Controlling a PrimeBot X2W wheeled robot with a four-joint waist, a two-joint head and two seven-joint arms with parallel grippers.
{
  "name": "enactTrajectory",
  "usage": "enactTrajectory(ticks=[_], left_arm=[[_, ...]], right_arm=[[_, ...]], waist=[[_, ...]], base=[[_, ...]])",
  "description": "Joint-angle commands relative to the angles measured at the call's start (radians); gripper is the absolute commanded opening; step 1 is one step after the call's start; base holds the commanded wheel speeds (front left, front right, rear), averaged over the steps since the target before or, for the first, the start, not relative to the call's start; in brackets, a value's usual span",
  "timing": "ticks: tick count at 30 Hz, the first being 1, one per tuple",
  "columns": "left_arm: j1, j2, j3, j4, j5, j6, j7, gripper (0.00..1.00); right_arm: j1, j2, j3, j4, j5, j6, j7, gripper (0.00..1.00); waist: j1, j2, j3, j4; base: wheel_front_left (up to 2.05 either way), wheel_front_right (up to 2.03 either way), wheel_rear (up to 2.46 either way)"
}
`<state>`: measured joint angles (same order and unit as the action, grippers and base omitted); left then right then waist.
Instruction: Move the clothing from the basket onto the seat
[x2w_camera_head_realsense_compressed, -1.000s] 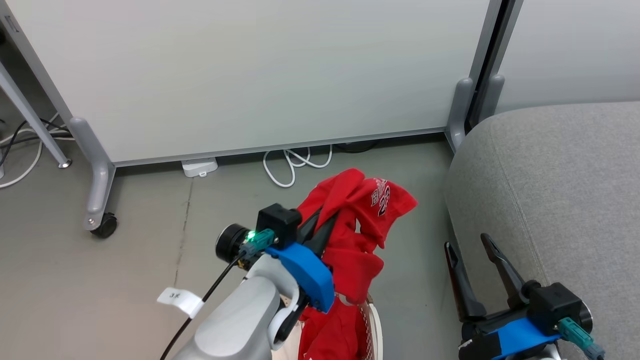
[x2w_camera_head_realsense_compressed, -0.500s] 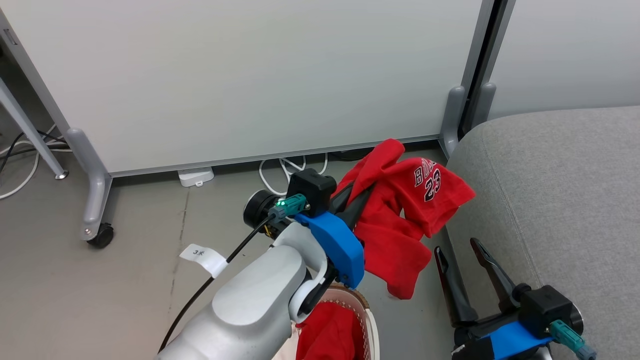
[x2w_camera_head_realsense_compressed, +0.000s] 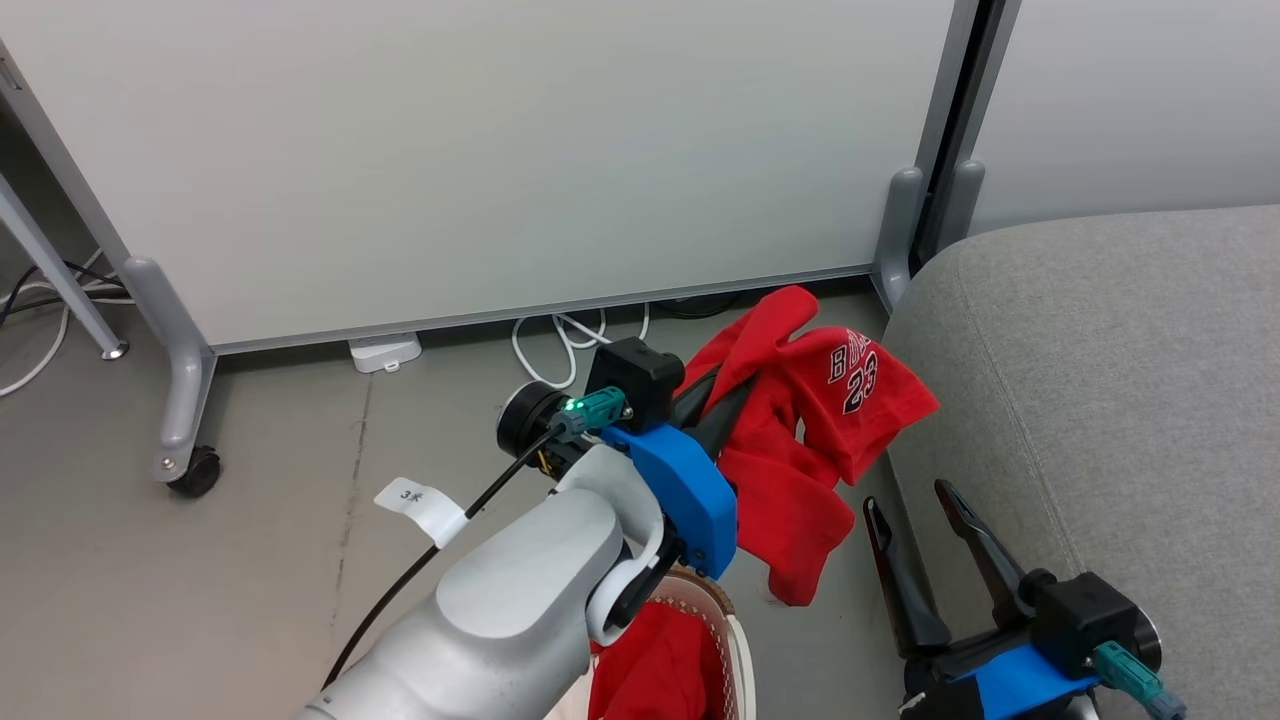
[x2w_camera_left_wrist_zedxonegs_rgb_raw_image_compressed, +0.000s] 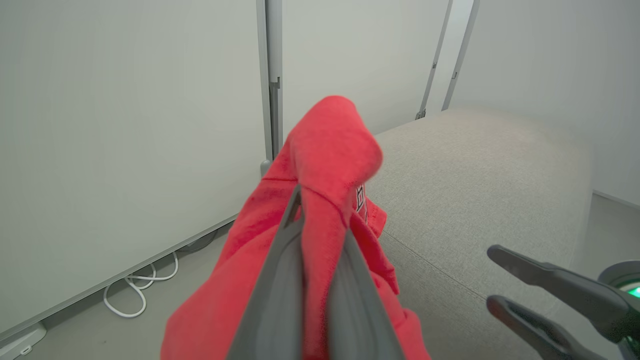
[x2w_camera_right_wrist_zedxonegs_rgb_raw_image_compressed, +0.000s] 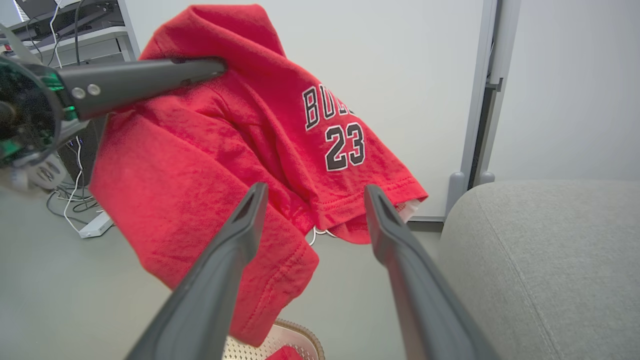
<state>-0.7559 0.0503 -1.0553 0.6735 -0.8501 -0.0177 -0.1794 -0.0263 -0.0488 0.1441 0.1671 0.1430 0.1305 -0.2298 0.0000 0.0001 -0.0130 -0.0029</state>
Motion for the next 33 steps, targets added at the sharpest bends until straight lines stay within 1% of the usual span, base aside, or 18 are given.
enactTrajectory(ticks=[1, 9, 21, 29, 33], left_arm=[[-0.016, 0.0, -0.009, 0.006, -0.009, 0.006, -0.009, 0.0], [-0.036, 0.0, -0.048, 0.026, -0.05, 0.011, -0.023, 0.0], [-0.056, 0.0, -0.092, 0.049, -0.098, 0.019, -0.043, 0.0], [-0.07, 0.0, -0.122, 0.051, -0.132, 0.02, -0.051, 0.0], [-0.075, 0.0, -0.137, 0.051, -0.145, 0.02, -0.055, 0.0]], right_arm=[[0.011, -0.003, 0.002, 0.001, -0.005, 0.0, 0.003, 1.0], [0.003, -0.004, 0.048, -0.001, -0.044, 0.0, 0.027, 1.0], [-0.015, -0.003, 0.174, 0.037, -0.077, 0.0, 0.045, 1.0], [-0.044, -0.003, 0.197, 0.098, -0.107, 0.0, 0.041, 1.0], [-0.067, -0.003, 0.188, 0.137, -0.114, 0.0, 0.035, 1.0]], waist=[[0.0, -0.0001, 0.0, 0.0], [0.0, -0.0001, 0.002, -0.001], [0.0, -0.0001, 0.008, 0.006], [0.0, -0.0001, 0.01, 0.011], [0.0, -0.0001, 0.012, 0.014]], base=[[0.0, 0.0, 0.0], [0.0, 0.0, 0.0], [0.0, 0.0, 0.0], [0.0, 0.0, 0.0], [0.0, 0.0, 0.0]])
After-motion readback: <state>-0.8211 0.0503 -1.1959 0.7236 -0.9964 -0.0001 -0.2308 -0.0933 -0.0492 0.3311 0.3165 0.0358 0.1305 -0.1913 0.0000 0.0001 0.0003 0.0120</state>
